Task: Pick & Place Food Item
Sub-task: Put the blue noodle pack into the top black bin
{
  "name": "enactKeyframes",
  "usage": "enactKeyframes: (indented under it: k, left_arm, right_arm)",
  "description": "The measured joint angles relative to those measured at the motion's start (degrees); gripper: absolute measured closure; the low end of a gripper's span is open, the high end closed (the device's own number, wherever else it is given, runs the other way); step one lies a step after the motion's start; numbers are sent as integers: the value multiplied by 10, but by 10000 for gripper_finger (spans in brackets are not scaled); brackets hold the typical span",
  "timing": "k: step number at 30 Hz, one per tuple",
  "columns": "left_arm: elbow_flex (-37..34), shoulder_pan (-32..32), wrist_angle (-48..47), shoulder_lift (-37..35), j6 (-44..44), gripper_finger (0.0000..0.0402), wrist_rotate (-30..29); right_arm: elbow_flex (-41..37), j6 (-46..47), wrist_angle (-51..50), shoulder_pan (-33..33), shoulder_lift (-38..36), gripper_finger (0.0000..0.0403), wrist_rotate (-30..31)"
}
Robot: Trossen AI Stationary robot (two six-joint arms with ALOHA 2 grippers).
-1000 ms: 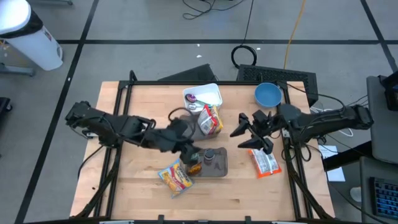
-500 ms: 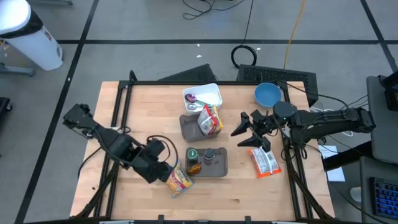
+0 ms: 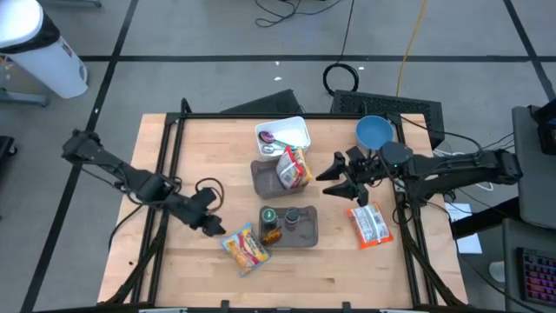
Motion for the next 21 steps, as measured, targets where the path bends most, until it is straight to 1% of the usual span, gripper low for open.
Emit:
enactKeyframes:
  k: [2,4,6,10,13,14,17,21]
  left_arm:
    - [-60,12,61,-24,-3,135,33]
    - [-116,23,116,-33,-14,135,71]
    - [-166,31,166,-39,-23,135,101]
    - [-256,49,310,-39,-26,135,130]
    - [-311,65,388,-39,-44,135,149]
    - [-324,71,402,-39,-50,135,152]
    - [-354,87,397,-39,-65,135,162]
    - [-370,106,399,-38,-66,135,178]
  right_arm:
    - [0,10,1,0,10,154,6]
    - [0,26,3,0,20,154,25]
    - [0,41,5,0,30,154,32]
    - [0,65,13,0,48,154,32]
    - [0,82,26,0,59,154,32]
    - [0,86,34,0,62,154,33]
    - [0,90,52,0,70,154,46]
    - [0,89,56,2,70,154,75]
